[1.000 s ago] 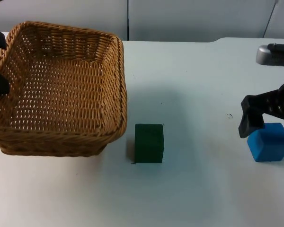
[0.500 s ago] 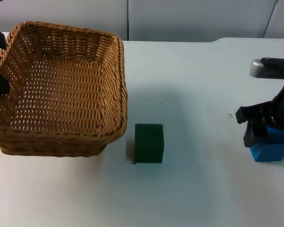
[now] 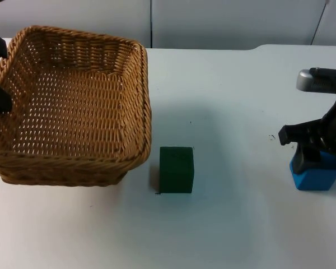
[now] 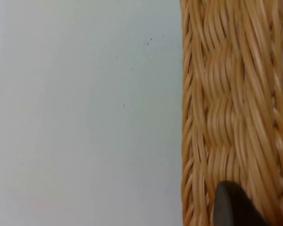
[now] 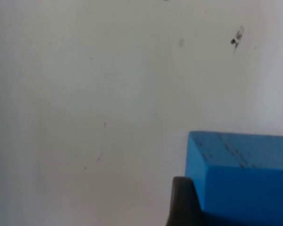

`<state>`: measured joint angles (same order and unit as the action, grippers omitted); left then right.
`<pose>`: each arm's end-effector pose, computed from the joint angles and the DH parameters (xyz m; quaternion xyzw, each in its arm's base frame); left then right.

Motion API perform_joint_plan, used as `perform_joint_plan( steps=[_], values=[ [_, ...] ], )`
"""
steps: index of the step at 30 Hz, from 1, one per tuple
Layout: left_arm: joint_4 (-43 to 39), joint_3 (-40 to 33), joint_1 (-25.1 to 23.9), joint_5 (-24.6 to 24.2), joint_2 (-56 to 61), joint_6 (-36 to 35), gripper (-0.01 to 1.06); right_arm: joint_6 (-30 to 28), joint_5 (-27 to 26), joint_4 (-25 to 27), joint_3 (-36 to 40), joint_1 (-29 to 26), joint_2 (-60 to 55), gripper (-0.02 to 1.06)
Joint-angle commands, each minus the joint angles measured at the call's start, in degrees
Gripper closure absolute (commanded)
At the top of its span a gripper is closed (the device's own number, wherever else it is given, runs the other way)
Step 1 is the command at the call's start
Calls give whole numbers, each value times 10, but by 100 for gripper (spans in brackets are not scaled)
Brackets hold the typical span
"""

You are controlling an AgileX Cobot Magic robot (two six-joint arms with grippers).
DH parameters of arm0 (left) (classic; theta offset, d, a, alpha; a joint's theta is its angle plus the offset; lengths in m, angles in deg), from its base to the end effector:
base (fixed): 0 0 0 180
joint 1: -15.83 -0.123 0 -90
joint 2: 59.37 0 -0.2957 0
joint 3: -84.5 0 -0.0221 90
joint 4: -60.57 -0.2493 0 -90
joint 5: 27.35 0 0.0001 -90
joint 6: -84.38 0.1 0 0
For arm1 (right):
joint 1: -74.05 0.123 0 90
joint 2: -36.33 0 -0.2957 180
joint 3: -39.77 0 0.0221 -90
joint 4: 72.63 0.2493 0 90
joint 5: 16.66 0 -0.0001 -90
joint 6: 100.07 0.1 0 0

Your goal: Pick up the basket with the left hand and place the blue cube into the basket with the right hand.

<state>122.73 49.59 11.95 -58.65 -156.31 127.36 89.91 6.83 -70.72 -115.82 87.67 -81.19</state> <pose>0.2860 -0.0267 0.1916 -0.0907 0.9312 -0.2528 0.2463 0.3232 0.0797 0.1058 -0.0172 0.9917 0.0343 0.1224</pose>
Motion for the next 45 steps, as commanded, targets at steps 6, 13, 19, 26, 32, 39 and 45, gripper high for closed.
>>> perform_joint_plan(
  steps=[6, 13, 19, 26, 32, 39, 45],
  values=[
    [13, -1, 0, -12, 7, -1, 105, -11, 36, -3, -19, 4, 20, 105],
    [16, -1, 0, -12, 7, -1, 105, -11, 50, -2, -19, 4, 121, 105],
    [17, -1, 0, -12, 7, -1, 105, -11, 80, -2, -29, 4, 203, 105],
    [18, -1, 0, -12, 6, -1, 105, -15, 133, -6, -69, 11, 271, 105],
    [18, -1, 0, -12, 6, -1, 105, -25, 150, -5, -123, 61, 286, 105],
    [18, -1, 0, -9, 6, -1, 105, -25, 110, -1, -158, 138, 285, 105],
    [19, -1, 0, -9, 1, -1, 105, -24, 61, 12, -160, 181, 280, 105]
  ],
)
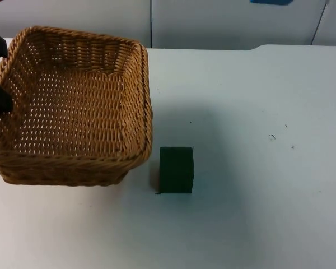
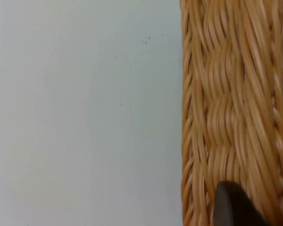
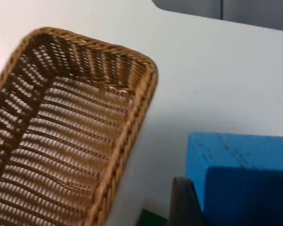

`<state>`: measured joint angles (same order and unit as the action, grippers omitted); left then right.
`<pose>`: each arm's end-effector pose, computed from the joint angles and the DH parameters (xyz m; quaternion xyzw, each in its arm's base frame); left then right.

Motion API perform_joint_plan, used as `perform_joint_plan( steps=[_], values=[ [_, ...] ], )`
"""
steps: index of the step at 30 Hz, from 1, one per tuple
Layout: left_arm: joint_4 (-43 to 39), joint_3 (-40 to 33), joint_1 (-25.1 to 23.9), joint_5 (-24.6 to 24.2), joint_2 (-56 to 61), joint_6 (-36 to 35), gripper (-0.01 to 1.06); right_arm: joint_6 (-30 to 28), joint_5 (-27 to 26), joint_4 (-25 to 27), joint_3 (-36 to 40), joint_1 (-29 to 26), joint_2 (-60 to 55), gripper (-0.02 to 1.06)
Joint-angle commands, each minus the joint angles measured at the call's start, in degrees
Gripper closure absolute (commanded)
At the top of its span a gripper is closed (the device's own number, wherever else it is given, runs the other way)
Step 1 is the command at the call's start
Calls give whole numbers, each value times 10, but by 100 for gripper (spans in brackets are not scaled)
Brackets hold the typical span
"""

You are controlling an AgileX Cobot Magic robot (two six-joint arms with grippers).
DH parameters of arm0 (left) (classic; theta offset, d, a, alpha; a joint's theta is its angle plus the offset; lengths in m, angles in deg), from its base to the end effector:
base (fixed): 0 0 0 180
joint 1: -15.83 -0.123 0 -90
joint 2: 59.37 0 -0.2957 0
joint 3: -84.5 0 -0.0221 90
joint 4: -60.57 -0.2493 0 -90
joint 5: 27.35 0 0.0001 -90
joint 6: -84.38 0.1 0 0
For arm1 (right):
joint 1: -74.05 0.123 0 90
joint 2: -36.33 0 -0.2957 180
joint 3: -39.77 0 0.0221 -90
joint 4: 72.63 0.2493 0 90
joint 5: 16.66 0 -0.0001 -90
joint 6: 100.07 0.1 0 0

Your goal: Pick up the basket with the left hand and place the blue cube into the basket with the right hand.

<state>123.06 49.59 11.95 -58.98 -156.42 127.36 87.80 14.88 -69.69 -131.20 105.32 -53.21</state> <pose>0.2860 -0.0273 0.1913 -0.0922 0.9307 -0.2564 0.2441 0.2754 0.1704 0.3390 -0.1699 0.8905 0.1614 0.3901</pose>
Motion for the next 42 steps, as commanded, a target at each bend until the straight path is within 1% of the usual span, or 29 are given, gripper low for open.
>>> perform_joint_plan(
  steps=[1, 4, 9, 12, 17, 18, 21, 27, 29, 33, 36, 42],
  values=[
    [15, -1, 0, -6, 1, -1, 105, -3, -25, 3, -11, 14, -6, 105],
    [17, -1, 0, -5, 1, -1, 105, -3, -23, 3, -42, 41, -44, 105],
    [17, -1, 0, -4, 1, -1, 105, -7, -21, 3, -76, 68, -87, 105],
    [17, -1, 0, -4, 1, -1, 105, -13, -17, 3, -130, 93, -150, 105],
    [17, -1, 0, -4, 1, -1, 105, -13, 0, 3, -177, 110, -214, 105],
    [17, -1, 0, -4, 1, -1, 105, -13, 0, 3, -177, 110, -214, 105],
    [17, -1, 0, -4, 1, -1, 105, -21, 10, 3, -211, 123, -266, 105],
    [17, -1, 0, -4, 1, -1, 105, -29, 16, 9, -240, 133, -314, 105],
    [19, -1, 0, -4, 1, -1, 105, -44, 17, 34, -252, 134, -336, 105],
    [22, -1, 0, -4, 1, -1, 105, -55, 20, 48, -270, 134, -359, 105],
    [23, -1, 0, -4, 1, -1, 105, -55, 20, 48, -286, 134, -382, 105],
    [25, -1, 0, -4, 1, -1, 105, -55, 14, 49, -291, 134, -403, 105]
  ],
)
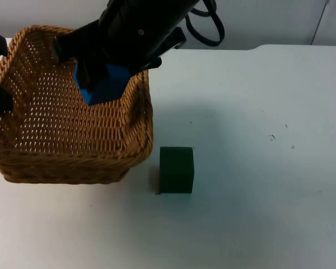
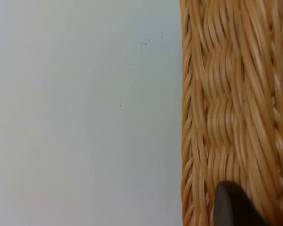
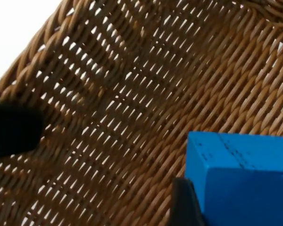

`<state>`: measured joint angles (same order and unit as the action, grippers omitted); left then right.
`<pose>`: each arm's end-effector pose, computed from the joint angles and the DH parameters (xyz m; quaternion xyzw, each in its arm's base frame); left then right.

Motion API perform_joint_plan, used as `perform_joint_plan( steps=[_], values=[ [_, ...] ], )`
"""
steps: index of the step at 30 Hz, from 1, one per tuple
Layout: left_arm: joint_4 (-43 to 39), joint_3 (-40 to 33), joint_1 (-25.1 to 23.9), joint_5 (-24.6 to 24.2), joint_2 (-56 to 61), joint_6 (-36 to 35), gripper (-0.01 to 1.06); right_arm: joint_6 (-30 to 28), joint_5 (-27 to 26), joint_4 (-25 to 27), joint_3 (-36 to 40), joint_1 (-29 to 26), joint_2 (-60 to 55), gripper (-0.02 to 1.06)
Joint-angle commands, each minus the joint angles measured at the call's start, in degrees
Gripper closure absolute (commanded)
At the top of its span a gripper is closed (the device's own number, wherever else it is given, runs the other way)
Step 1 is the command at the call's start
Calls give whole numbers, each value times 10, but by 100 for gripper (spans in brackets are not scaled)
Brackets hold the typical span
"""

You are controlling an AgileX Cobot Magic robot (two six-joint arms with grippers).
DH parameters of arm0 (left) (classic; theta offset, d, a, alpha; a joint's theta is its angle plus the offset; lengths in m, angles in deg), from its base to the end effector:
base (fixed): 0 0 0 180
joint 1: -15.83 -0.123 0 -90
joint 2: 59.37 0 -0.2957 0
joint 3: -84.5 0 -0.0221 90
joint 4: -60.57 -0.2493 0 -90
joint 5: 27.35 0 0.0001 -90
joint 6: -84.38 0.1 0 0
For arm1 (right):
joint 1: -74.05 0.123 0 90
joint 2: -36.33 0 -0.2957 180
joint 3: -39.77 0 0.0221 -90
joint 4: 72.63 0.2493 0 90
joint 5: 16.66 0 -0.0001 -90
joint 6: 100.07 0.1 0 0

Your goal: Pick up the basket with the left hand and place the blue cube into the basket with the right hand.

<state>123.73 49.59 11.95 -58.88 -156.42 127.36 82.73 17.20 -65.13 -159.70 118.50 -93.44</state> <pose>0.2865 -0.0274 0.1917 -0.0971 0.9291 -0.2588 0.2455 0.3442 0.3478 0.2038 -0.2997 0.9018 0.1701 0.2607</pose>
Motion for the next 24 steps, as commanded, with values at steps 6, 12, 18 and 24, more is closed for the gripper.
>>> perform_joint_plan(
  steps=[6, 12, 18, 24],
  values=[
    [23, -1, 0, -5, 1, -1, 105, -4, -25, 17, -6, 2, -16, 105],
    [23, -1, 0, -6, -2, 1, 105, -9, -44, 19, -6, 2, -24, 105],
    [24, -1, 0, -7, -4, 1, 105, -28, -52, 41, -6, 2, -30, 104],
    [26, -1, 0, -7, -4, 1, 105, -80, -55, 96, -6, 2, -34, 80]
  ],
)
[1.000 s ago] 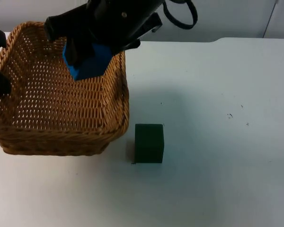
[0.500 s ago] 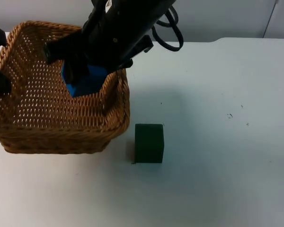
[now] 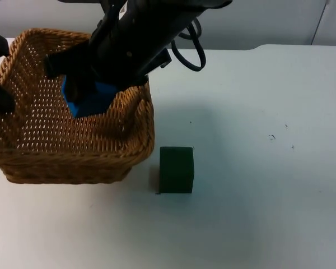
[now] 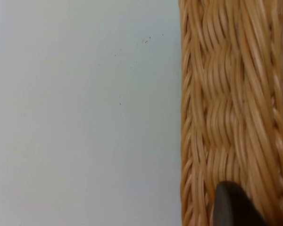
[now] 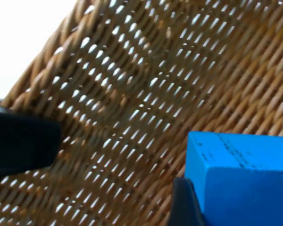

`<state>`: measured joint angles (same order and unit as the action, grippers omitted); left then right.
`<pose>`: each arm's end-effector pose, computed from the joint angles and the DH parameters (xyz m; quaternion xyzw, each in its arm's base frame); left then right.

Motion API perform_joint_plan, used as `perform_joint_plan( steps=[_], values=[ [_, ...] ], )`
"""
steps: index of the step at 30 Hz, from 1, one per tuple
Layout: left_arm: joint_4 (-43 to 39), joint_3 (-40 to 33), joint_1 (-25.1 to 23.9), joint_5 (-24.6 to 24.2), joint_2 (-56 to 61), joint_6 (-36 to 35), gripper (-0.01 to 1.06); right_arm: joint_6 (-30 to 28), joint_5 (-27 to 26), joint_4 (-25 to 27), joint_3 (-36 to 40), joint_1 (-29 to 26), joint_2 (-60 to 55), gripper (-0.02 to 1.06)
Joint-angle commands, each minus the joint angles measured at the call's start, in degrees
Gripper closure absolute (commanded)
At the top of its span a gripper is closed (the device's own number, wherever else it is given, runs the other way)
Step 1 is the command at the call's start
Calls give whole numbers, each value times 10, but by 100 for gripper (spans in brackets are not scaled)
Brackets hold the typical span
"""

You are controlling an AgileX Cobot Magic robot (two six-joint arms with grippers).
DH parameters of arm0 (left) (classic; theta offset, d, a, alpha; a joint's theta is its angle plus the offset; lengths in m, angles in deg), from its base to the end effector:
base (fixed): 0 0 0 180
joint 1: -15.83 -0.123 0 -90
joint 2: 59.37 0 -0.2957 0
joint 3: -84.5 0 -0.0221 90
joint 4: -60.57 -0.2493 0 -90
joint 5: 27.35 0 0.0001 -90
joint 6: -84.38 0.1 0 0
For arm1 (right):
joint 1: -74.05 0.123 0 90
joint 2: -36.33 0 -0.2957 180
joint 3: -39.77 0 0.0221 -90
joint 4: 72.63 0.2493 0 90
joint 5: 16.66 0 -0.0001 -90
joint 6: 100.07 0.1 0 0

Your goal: Pick up the basket with the left hand and place the blue cube into the basket with the right hand.

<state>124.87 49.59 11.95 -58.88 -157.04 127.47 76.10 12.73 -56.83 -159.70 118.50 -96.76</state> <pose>0.2879 -0.0278 0.1893 -0.1056 0.9277 -0.2636 0.2421 0.3476 0.3598 0.1811 -0.3001 0.8949 0.2047 0.2593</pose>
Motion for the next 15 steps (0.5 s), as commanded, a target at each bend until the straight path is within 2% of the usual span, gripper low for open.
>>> perform_joint_plan(
  steps=[1, 2, 8, 11, 12, 15],
  values=[
    [14, -1, 0, -7, 2, 0, 105, -16, -10, 13, -6, 2, -1, 75],
    [14, -1, 0, -7, 2, 0, 105, -17, -10, 12, -6, 2, -1, 67],
    [16, -1, 0, -7, 2, 0, 105, -17, -9, 10, -6, 2, -1, 57],
    [16, -1, 0, -7, 2, 0, 105, -17, -4, 10, -6, 2, -1, 46],
    [16, -1, 0, -7, 2, 0, 105, -17, -4, 10, -6, 2, -1, 46],
    [16, -1, 0, -7, 2, 0, 105, -17, 3, 10, -6, 2, -1, 24]
  ],
)
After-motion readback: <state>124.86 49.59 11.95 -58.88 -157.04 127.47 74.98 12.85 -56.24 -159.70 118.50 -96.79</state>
